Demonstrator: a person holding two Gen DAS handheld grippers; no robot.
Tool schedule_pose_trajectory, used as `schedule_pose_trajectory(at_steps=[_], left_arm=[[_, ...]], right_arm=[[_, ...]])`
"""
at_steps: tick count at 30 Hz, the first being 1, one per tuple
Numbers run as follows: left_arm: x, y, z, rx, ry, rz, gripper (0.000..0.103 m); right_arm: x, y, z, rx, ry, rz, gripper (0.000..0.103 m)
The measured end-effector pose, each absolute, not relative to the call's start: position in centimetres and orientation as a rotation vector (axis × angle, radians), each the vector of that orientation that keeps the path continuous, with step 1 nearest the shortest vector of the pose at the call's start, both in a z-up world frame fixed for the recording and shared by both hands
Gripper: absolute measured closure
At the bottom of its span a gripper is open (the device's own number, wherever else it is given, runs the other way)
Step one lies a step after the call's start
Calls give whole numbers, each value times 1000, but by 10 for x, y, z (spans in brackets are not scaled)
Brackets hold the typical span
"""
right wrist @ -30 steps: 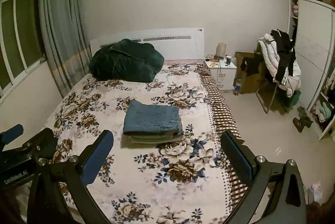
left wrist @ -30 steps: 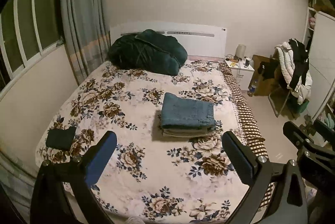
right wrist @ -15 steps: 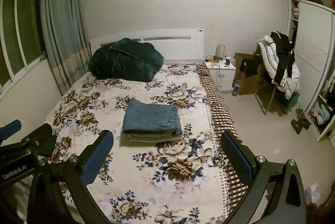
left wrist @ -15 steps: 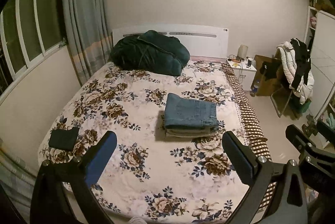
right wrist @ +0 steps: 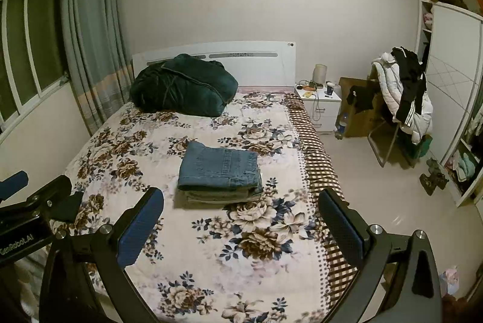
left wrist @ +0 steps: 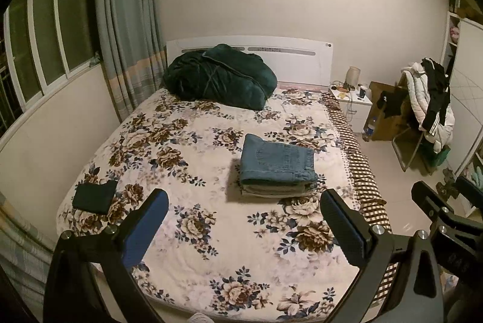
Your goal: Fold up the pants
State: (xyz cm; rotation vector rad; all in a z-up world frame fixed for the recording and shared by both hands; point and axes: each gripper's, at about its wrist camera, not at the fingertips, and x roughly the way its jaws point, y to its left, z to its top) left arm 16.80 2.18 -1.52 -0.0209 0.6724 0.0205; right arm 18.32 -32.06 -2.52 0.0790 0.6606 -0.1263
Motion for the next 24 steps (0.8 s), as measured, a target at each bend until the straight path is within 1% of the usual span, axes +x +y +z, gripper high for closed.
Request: schedule_pose_trajectory(at_steps=[24], left_arm=[[163,26,-14,-19,685,20,0]], right_arm=[[180,-317,-29,82,665,-122,0]])
